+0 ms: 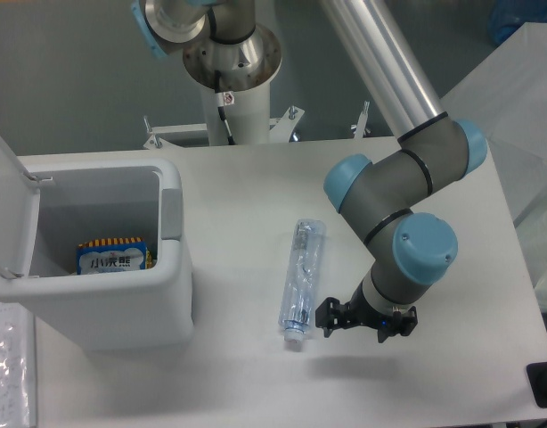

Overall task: Place the trash in the trash can
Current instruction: 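Move the gripper back over the table beside the water bottle, then swing the gripper toward the bottle's cap end and lower it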

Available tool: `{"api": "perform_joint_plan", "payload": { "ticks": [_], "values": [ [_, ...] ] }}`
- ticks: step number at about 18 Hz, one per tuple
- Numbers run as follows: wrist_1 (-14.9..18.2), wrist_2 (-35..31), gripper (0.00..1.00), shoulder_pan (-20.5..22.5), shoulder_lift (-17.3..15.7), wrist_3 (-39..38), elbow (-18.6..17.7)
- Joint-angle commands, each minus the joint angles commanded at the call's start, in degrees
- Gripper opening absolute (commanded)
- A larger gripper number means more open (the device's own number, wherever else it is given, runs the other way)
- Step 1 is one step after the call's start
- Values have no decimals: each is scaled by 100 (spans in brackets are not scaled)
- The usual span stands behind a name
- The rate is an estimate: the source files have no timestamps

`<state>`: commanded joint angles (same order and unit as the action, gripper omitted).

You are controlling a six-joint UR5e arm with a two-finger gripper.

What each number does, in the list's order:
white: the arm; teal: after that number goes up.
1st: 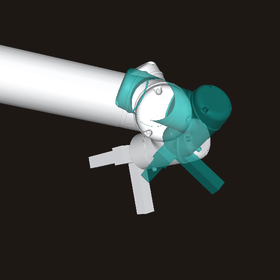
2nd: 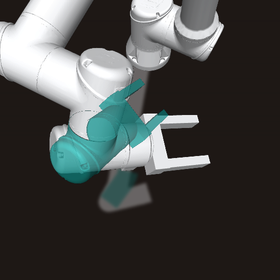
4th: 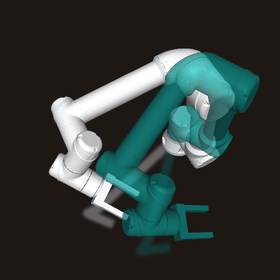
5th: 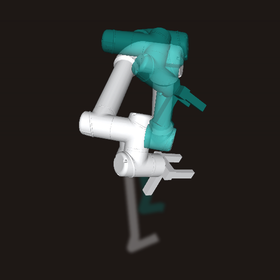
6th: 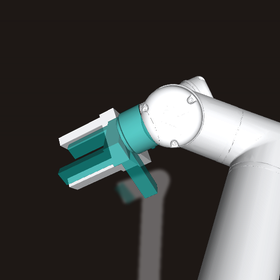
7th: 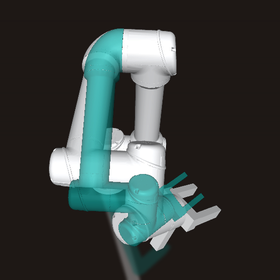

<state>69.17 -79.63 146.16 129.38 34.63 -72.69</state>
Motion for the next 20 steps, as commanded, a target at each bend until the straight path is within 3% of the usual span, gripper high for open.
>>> {"api": "perform_joint_plan", "payload": {
  "ticks": [10,14,20],
  "values": [
    [17,-105,100,-105,79,0,-35],
    [176,-132,100,-158,61,0,-9],
    [193,-132,100,-281,79,0,158]
  ]
}}
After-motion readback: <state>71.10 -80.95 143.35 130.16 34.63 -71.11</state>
